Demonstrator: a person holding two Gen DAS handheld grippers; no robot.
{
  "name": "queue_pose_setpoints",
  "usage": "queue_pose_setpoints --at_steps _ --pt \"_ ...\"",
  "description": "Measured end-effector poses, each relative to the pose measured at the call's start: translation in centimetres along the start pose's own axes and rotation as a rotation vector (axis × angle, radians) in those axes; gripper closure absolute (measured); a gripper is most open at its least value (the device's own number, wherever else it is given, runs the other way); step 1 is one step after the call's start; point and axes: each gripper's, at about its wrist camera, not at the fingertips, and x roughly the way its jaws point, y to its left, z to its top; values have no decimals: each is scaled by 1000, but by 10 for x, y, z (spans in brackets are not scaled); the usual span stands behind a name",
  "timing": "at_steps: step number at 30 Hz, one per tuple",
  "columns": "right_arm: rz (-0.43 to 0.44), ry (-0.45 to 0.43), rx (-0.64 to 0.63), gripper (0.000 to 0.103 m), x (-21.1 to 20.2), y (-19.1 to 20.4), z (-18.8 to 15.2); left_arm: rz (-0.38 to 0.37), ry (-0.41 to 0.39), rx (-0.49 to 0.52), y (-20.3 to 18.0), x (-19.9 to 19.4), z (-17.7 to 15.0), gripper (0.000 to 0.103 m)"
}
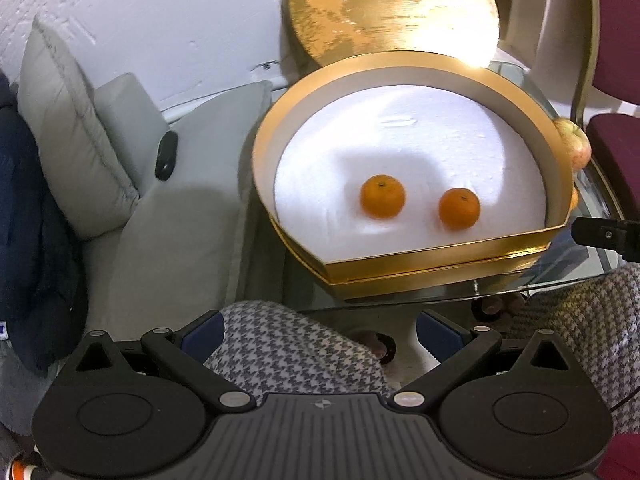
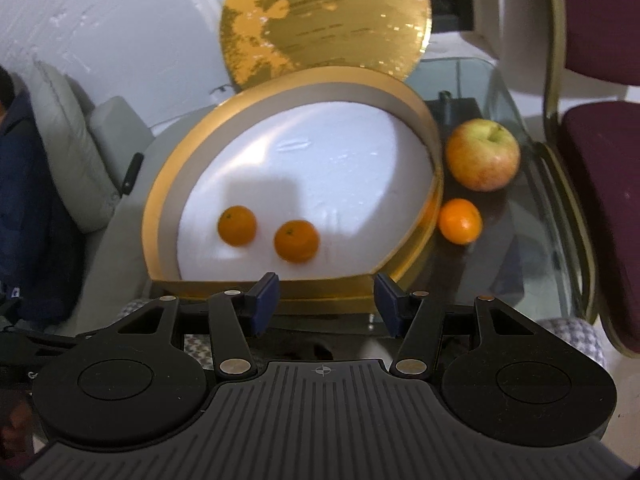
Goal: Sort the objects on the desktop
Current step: 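Move the right gripper back toward the last mandarin near the apple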
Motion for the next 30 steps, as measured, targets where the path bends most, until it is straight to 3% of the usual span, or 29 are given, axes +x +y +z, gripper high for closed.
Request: queue_pose_setpoints --at_steps 20,21,23,30 --pt "-37 -19 117 44 -13 -52 -11 -3 -6 81 -28 0 11 1" --pt "-39 -24 128 43 -13 -55 -11 -5 -6 85 -30 0 12 1" --pt "-48 -34 153 30 -14 -62 -11 -9 -4 93 -34 1 13 1" --pt "-91 -47 251 29 -9 -87 -10 -7 7 103 -39 6 18 1"
